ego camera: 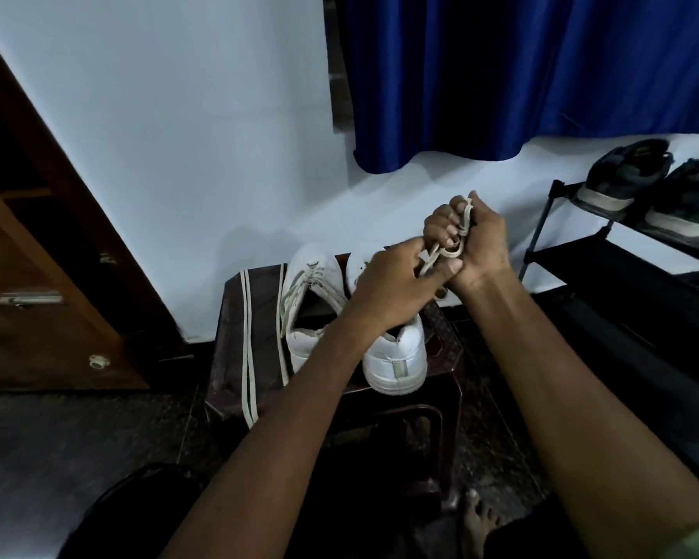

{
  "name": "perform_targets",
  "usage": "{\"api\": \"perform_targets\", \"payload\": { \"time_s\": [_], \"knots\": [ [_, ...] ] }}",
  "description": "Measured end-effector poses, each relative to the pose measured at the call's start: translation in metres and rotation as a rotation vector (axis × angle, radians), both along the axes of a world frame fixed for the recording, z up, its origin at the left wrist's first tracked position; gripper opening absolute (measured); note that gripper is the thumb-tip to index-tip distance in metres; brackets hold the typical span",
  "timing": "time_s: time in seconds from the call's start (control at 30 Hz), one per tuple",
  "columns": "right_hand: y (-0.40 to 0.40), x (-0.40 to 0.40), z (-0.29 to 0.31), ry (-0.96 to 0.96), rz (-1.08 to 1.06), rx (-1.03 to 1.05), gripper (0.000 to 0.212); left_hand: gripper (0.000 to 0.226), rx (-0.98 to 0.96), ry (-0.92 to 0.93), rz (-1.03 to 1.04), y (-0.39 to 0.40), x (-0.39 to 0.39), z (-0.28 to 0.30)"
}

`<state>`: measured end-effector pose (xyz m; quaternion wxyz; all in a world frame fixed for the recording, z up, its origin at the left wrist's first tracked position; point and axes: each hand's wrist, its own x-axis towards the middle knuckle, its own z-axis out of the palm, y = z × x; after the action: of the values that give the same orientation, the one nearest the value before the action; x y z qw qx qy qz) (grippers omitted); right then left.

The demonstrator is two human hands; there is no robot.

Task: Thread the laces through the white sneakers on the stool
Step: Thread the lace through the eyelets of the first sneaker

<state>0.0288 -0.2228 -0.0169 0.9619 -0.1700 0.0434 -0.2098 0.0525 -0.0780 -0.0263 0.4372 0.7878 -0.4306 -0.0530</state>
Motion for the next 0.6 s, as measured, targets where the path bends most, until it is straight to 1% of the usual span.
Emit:
{"api": "perform_targets", "payload": {
  "time_s": [0.03, 0.1, 0.17, 0.2, 0.23, 0.3, 0.37, 0.4, 0.43, 0.47, 0.5, 0.53, 0.57, 0.6],
  "knots": [
    [-0.002, 0.000, 0.000, 0.076, -0.074, -0.059, 0.046, 0.027, -0.038, 0.013, 0.019, -0.001, 0.001, -0.001],
    [-0.001, 0.002, -0.002, 0.285, -0.234, -0.253, 0.044, 0.019, -0.087, -0.057, 0.120, 0.000, 0.004, -0.001],
    [0.007, 0.003, -0.007, 0.463, -0.294, -0.427, 0.040, 0.014, -0.135, -0.077, 0.190, 0.000, 0.009, 0.002],
    [0.012, 0.004, -0.011, 0.491, -0.249, -0.467, 0.040, 0.012, -0.152, -0.089, 0.218, 0.000, 0.011, 0.003],
    [0.019, 0.004, -0.014, 0.478, -0.167, -0.483, 0.041, 0.012, -0.155, -0.127, 0.242, -0.002, 0.012, 0.004],
    [0.034, 0.000, -0.016, 0.416, 0.005, -0.494, 0.051, 0.017, -0.083, -0.244, 0.295, -0.010, 0.013, 0.001],
    [0.036, -0.003, -0.018, 0.419, 0.086, -0.518, 0.063, 0.024, -0.001, -0.270, 0.321, -0.020, 0.009, -0.003],
    [0.035, -0.003, -0.019, 0.425, 0.084, -0.525, 0.061, 0.025, 0.008, -0.266, 0.311, -0.023, 0.008, -0.006],
    [0.034, 0.000, -0.021, 0.445, 0.039, -0.545, 0.054, 0.023, 0.017, -0.267, 0.281, -0.027, 0.009, -0.010],
    [0.030, 0.004, -0.025, 0.478, -0.029, -0.551, 0.046, 0.020, 0.066, -0.299, 0.238, -0.028, 0.010, -0.013],
    [0.025, 0.007, -0.028, 0.532, -0.101, -0.567, 0.040, 0.021, 0.148, -0.376, 0.198, -0.027, 0.012, -0.016],
    [0.020, 0.011, -0.032, 0.598, -0.177, -0.585, 0.035, 0.026, 0.235, -0.448, 0.146, -0.024, 0.017, -0.017],
    [0.016, 0.013, -0.036, 0.662, -0.257, -0.619, 0.030, 0.032, 0.279, -0.450, 0.084, -0.019, 0.023, -0.016],
    [0.012, 0.015, -0.041, 0.713, -0.335, -0.673, 0.027, 0.039, 0.282, -0.392, 0.031, -0.014, 0.029, -0.013]
  ]
}}
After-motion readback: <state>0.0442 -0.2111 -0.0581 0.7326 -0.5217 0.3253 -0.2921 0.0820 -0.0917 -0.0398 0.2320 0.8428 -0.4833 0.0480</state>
